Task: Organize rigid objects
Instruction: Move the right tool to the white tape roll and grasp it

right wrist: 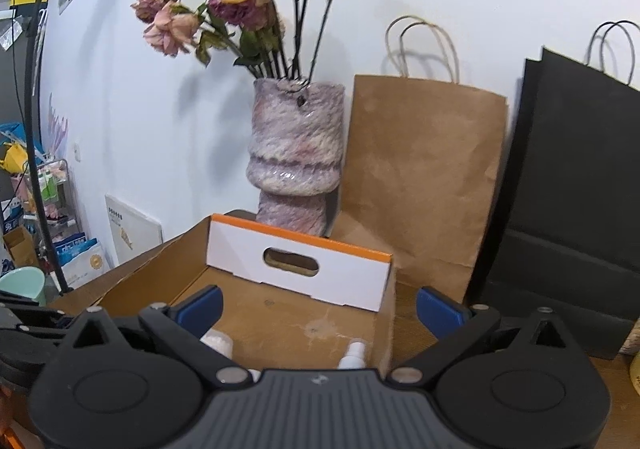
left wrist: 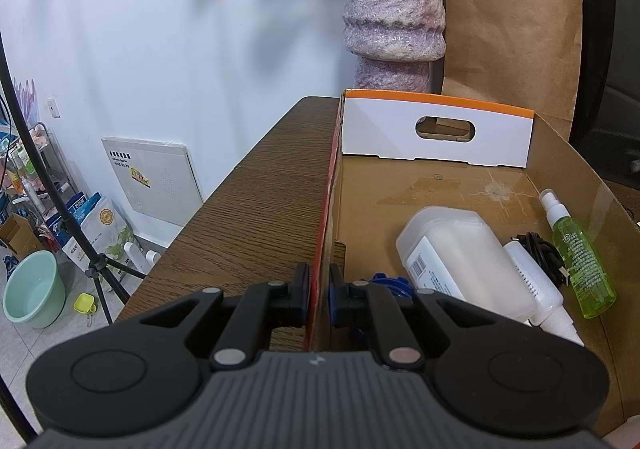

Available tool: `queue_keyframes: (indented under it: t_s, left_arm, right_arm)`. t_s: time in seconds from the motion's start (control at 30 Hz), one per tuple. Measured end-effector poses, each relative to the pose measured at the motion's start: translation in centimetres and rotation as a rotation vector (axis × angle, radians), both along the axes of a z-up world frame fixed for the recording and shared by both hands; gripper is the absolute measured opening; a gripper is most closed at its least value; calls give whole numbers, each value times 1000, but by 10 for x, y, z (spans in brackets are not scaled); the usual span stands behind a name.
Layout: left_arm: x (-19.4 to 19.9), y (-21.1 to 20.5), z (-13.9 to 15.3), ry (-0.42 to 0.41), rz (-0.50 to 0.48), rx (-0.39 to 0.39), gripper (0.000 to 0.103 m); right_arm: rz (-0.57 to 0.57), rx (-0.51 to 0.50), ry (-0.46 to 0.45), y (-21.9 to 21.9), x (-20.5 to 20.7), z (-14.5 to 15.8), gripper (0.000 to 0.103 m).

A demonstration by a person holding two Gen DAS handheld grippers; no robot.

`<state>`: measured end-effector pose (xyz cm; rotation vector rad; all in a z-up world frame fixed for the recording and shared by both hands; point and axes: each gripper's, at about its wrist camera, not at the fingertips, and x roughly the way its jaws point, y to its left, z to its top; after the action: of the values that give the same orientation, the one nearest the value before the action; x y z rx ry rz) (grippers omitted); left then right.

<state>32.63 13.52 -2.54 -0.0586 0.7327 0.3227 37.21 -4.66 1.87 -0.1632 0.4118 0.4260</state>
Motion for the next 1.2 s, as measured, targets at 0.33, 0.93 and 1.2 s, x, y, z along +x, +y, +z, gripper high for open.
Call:
queue_keyframes:
  t_s: [0.33,0.93,1.2]
  left_arm:
    - [0,0,0,0,0,0,10]
    - [0,0,0,0,0,2,10]
    - [0,0,0,0,1,1,10]
  right_arm:
    - [-112,7,-30,-68,-11,8,103]
    - [-250,-114,131,-139,-41,-54,103]
    - [-266,-88,158,-123,-54,-75,97]
